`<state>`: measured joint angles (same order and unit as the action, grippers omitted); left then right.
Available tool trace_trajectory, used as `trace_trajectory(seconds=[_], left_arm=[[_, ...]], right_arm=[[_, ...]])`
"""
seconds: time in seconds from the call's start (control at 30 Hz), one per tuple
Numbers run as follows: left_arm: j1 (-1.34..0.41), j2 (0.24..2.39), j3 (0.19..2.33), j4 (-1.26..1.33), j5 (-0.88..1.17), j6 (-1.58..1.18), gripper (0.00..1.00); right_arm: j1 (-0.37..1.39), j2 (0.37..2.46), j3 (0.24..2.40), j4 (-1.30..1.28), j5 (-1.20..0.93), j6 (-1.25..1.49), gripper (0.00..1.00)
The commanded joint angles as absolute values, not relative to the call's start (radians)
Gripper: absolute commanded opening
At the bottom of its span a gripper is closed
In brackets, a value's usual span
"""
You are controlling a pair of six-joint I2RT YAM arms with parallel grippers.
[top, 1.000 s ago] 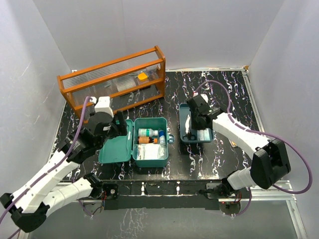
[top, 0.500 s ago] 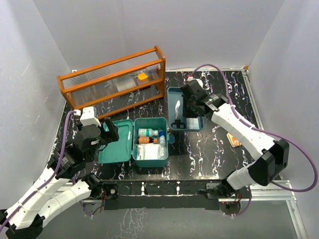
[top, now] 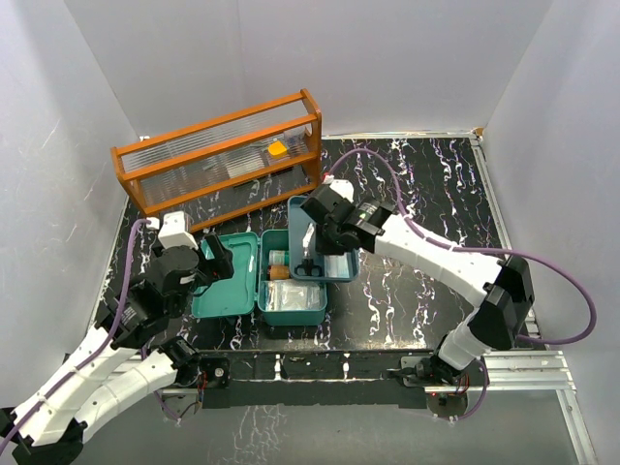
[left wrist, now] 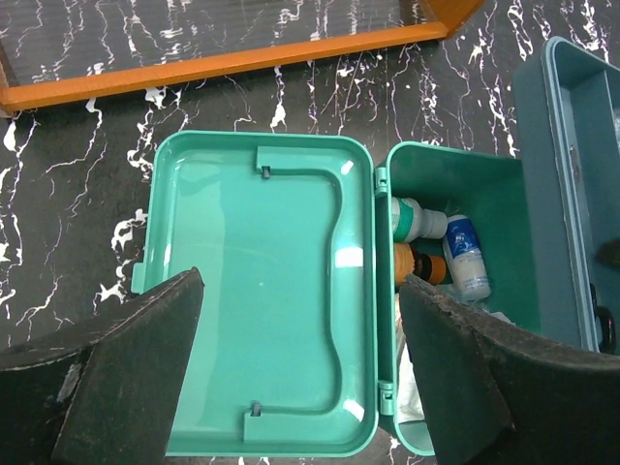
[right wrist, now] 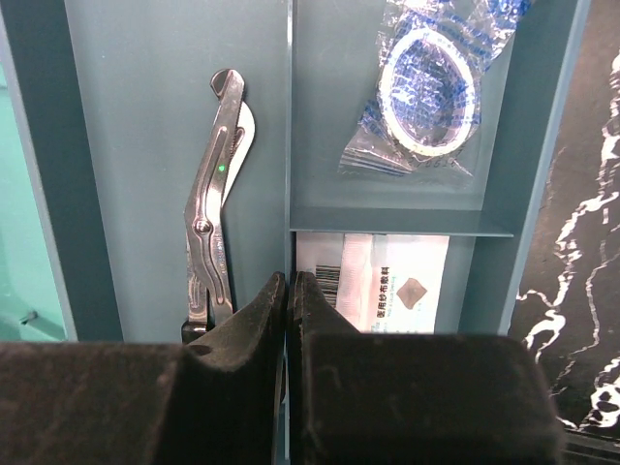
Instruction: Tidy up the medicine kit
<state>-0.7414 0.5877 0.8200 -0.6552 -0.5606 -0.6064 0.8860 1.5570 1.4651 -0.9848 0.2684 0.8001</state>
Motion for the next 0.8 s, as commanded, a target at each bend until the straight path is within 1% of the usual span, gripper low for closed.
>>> trace_trajectory(seconds=[0.0, 0.27, 0.57, 0.7, 0.77], left_arm=[[-0.741, 0.572, 0.802, -0.639, -0.564, -0.614, 0.82], [-0.741, 0.512, 0.805, -0.674, -0.587, -0.627, 0.83], [-0.741, 0.394, 0.766, -0.721, -0.596, -0.645, 0.85], [-0.741, 0.38, 0.758, -0.702, -0.593, -0.629, 0.85], [-0.741, 0.383, 0.759, -0.703, -0.59, -0.63, 0.86]], right_arm=[[0.955, 1.568, 1.498, -0.931, 0.332, 0.922, 0.0], [1.062, 1.659, 1.59, -0.96, 0.402, 0.976, 0.0], [1.122, 1.735, 1.667, -1.012, 0.427, 1.028, 0.0], [1.151, 1.735, 1.666, -1.035, 0.442, 1.074, 0.0], [1.156, 1.771, 1.679, -1.074, 0.457, 1.095, 0.0]])
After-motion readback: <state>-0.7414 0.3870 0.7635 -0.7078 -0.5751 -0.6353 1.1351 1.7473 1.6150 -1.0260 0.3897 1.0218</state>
